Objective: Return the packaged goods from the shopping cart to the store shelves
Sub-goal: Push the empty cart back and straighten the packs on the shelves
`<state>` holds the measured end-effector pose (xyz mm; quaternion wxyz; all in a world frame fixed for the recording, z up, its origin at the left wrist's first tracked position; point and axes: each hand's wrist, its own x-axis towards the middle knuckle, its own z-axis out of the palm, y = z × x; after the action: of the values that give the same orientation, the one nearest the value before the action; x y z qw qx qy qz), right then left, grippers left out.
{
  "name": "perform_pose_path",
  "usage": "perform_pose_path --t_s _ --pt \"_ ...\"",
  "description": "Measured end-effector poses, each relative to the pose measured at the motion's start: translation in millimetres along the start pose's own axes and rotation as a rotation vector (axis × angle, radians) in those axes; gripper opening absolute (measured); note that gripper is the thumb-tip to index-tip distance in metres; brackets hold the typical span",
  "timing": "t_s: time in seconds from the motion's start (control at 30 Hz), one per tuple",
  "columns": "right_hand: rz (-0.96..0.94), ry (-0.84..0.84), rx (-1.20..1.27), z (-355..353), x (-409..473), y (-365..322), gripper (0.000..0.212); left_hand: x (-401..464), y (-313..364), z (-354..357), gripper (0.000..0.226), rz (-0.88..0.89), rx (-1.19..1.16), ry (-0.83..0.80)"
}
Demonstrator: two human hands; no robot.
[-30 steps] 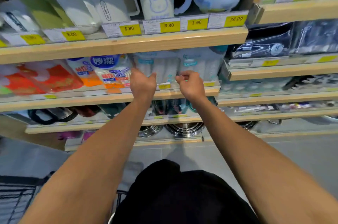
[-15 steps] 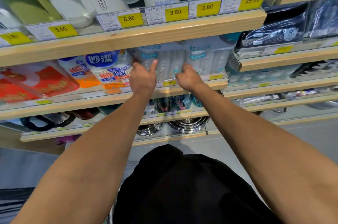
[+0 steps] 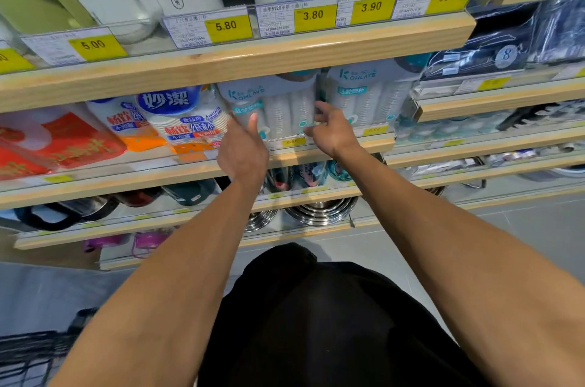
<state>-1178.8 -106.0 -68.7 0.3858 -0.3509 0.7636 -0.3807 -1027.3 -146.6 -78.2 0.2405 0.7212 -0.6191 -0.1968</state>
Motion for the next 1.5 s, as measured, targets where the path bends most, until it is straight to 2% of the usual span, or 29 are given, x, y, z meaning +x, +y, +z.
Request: perform_pose_path --t_s 0.07,0.17,0.23,0.3,0.4,0.47,0.53,0.6,0.7,0.8,0.93,1.07,1.2,1.37,1.43,1.5 --pt "0.000 0.036 -0.009 3 2 3 0.067 -8 -1 1 0.056 -0.092 -0.062 0.070" --pt "-0.006 0.030 -0.036 7 0 4 0.062 -23 13 7 0.039 -0.257 -0.244 0.182" --pt "-0.032 0.083 -0.109 8 -6 4 0.049 -30 24 12 0.030 -0.308 -0.398 0.221" --pt "-0.058 0.173 -0.106 6 -14 8 0.033 -39 34 14 0.022 -0.292 -0.533 0.182" --pt "-0.053 0.332 -0.055 -6 -24 15 0.021 -53 51 19 0.021 -0.109 -0.638 0.046" --pt "-0.040 0.485 -0.042 -19 -29 17 0.020 -58 63 27 0.025 0.006 -0.645 -0.184" --pt "-0.058 0.623 -0.050 -37 -33 20 0.020 -64 78 34 0.029 0.032 -0.599 -0.446" --pt "-0.092 0.687 -0.044 -52 -35 23 0.030 -69 94 41 0.048 0.004 -0.538 -0.532" --pt "-0.127 0.673 -0.054 -78 -30 24 0.050 -75 114 48 0.058 -0.107 -0.593 -0.508" --pt "-0.105 0.574 -0.074 -95 -22 23 0.063 -71 123 56 0.064 -0.237 -0.705 -0.549" --pt "-0.113 0.378 -0.049 -100 -10 28 0.078 -57 127 66 0.053 -0.275 -0.688 -0.569" --pt "-0.052 0.151 -0.066 -101 0 29 0.069 -53 122 71 0.041 -0.247 -0.590 -0.515" --pt "-0.038 0.182 -0.038 -94 2 30 0.067 -43 104 108 0.055 -0.240 -0.534 -0.425" --pt "-0.056 0.190 -0.037 -90 -8 39 0.084 -78 136 72 0.047 -0.368 -0.649 -0.297" --pt "-0.085 0.255 0.027 -96 -15 41 0.073 -83 148 73 0.031 -0.459 -0.749 -0.289" --pt "-0.147 0.359 0.123 -110 -22 40 0.053 -93 167 74 0.013 -0.435 -0.827 -0.360"
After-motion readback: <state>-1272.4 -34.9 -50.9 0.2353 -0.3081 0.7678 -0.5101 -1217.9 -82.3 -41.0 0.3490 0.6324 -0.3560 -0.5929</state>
